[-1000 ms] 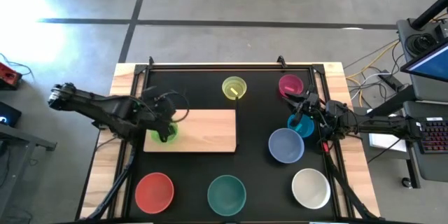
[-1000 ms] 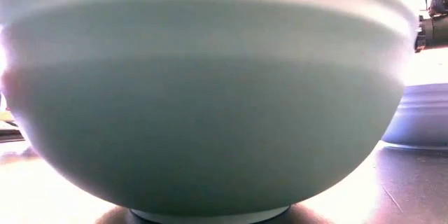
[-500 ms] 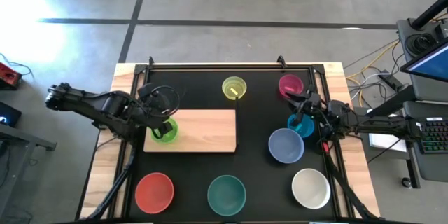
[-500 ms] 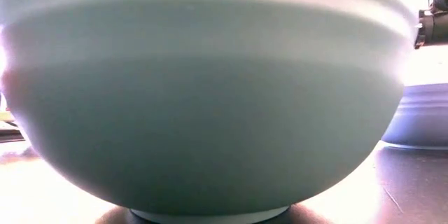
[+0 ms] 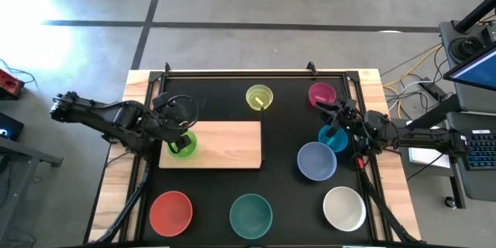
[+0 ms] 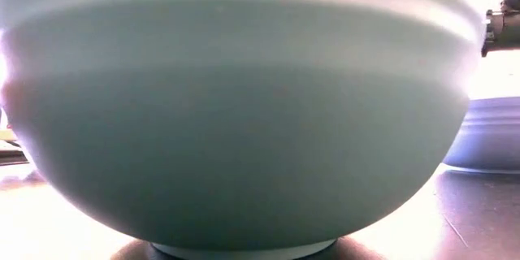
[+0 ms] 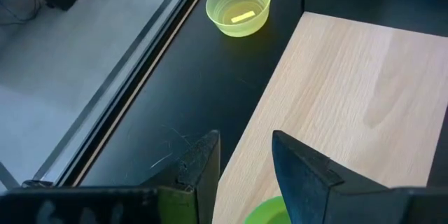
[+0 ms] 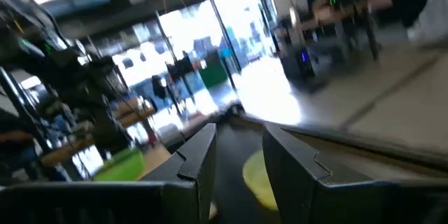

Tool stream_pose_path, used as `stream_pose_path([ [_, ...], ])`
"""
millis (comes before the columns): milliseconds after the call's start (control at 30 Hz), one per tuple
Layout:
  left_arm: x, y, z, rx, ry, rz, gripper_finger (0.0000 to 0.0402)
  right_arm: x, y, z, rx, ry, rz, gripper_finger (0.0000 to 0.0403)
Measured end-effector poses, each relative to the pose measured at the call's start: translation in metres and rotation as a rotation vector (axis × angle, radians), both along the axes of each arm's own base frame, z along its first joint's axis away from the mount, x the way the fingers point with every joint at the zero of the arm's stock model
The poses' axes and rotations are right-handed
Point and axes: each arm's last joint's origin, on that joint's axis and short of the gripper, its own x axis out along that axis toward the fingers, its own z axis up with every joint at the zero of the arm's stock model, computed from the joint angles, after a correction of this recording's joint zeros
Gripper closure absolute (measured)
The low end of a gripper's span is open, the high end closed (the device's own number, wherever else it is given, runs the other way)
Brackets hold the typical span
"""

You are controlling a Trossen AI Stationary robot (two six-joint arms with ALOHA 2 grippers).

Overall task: Place and stack bowls onto a shelf
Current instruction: Stack the small blue bowl on top of the small green bowl on the shelf

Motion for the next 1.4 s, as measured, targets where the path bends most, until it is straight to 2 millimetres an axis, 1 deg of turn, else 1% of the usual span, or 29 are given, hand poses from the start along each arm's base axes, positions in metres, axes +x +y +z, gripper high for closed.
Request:
stream_pose_path([
  [100, 0.0, 0.0, 0.0, 0.0, 0.001, 0.0, 0.0288, 0.005, -0.002, 0.005, 0.073, 0.094, -0.027, 0.0296],
  [200, -0.001, 0.0, 0.0, 0.001, 0.007, 0.003, 0.0288, 0.008, -0.003, 0.012, 0.214, 0.182, -0.066, 0.0296],
  [300, -0.002, 0.001, -0.001, 0.002, 0.018, 0.008, 0.0288, 0.01, -0.004, 0.021, 0.392, 0.261, -0.108, 0.0296],
  [467, -0.004, 0.001, -0.002, 0.001, 0.032, 0.015, 0.0288, 0.009, -0.003, 0.032, 0.649, 0.413, -0.235, 0.0296],
  [667, -0.011, 0.003, -0.002, 0.004, 0.055, 0.02, 0.0288, 0.014, -0.003, 0.052, 0.835, 0.522, -0.325, 0.0296],
  [800, -0.017, 0.004, 0.0, -0.004, 0.049, 0.032, 0.0288, 0.021, -0.002, 0.057, 0.939, 0.658, -0.363, 0.0296],
  [933, -0.024, 0.006, 0.002, -0.01, 0.044, 0.041, 0.0288, 0.028, -0.002, 0.056, 0.983, 0.83, -0.379, 0.0296],
  [1000, -0.026, 0.007, 0.003, -0.018, 0.029, 0.047, 0.0288, 0.034, -0.002, 0.056, 0.986, 0.876, -0.363, 0.0296],
  [1100, -0.03, 0.008, 0.005, -0.031, 0.007, 0.058, 0.0288, 0.041, -0.002, 0.05, 1.002, 0.948, -0.334, 0.0296],
  [1400, -0.032, 0.008, 0.005, -0.029, 0.009, 0.055, 0.0288, 0.053, -0.002, 0.036, 1.123, 0.988, -0.4, 0.0296],
])
